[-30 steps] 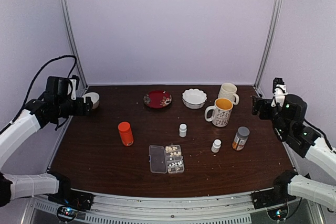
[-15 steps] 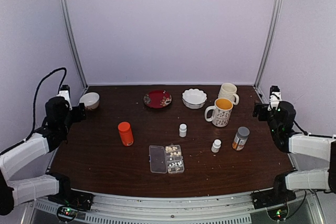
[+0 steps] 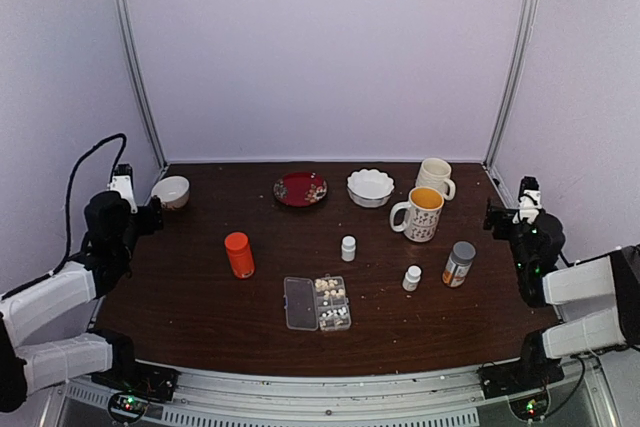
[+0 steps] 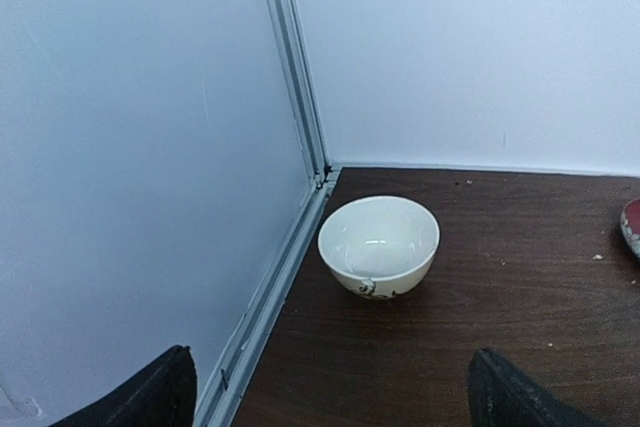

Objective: Sort the pills into containers
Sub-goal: Close the lid of the pill container.

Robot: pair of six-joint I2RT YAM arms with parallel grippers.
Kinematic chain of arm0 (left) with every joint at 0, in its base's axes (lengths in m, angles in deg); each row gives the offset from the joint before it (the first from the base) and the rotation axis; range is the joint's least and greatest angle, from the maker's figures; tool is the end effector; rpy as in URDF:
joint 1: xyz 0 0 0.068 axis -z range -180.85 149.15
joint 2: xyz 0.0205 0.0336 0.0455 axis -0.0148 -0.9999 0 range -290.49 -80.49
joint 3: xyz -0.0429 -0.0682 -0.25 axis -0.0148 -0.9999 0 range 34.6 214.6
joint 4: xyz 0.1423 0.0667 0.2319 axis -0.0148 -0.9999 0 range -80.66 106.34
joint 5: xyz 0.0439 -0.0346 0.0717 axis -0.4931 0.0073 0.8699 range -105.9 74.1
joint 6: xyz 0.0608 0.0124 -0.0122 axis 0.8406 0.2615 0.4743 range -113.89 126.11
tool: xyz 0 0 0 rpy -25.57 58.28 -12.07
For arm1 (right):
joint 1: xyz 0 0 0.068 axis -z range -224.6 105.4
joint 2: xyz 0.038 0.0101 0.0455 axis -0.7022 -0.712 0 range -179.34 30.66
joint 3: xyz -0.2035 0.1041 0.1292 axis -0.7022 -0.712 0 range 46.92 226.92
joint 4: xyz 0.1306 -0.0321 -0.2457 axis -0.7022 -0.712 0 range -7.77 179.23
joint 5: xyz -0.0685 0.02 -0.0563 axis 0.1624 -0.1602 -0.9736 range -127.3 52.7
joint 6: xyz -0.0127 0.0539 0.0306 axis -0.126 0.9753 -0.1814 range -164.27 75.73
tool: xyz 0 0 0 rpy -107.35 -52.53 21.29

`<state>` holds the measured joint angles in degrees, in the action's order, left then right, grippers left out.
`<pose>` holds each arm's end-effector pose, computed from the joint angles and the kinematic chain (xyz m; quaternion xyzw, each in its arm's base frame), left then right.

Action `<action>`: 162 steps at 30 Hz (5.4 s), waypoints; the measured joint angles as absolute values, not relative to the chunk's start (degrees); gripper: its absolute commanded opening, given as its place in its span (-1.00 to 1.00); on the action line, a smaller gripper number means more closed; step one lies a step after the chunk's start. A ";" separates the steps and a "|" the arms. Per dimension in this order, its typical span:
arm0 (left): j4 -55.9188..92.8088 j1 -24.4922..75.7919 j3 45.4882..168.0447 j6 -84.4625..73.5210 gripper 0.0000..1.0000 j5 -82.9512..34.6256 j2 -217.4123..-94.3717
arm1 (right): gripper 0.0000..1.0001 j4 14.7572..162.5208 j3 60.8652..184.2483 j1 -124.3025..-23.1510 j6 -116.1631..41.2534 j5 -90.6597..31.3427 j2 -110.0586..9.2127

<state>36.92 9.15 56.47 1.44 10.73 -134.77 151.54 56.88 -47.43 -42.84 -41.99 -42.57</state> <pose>0.2427 -0.0208 0.2039 -0.1099 0.7613 0.0990 0.6313 0.2418 0.0080 0.1445 0.0200 0.7127 -0.0032 0.7011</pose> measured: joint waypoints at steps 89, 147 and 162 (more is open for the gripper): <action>25.86 60.75 77.58 -51.15 0.11 -19.06 -176.89 | 0.67 105.97 85.86 -103.89 7.78 -21.84 -63.82; 5.31 61.04 103.24 -42.60 0.57 -18.99 -192.56 | 0.12 96.22 79.57 -96.13 0.79 -31.06 -54.84; 7.81 60.54 97.38 -44.11 0.34 -17.66 -188.84 | -0.54 101.16 80.90 -95.87 0.59 -22.86 -60.12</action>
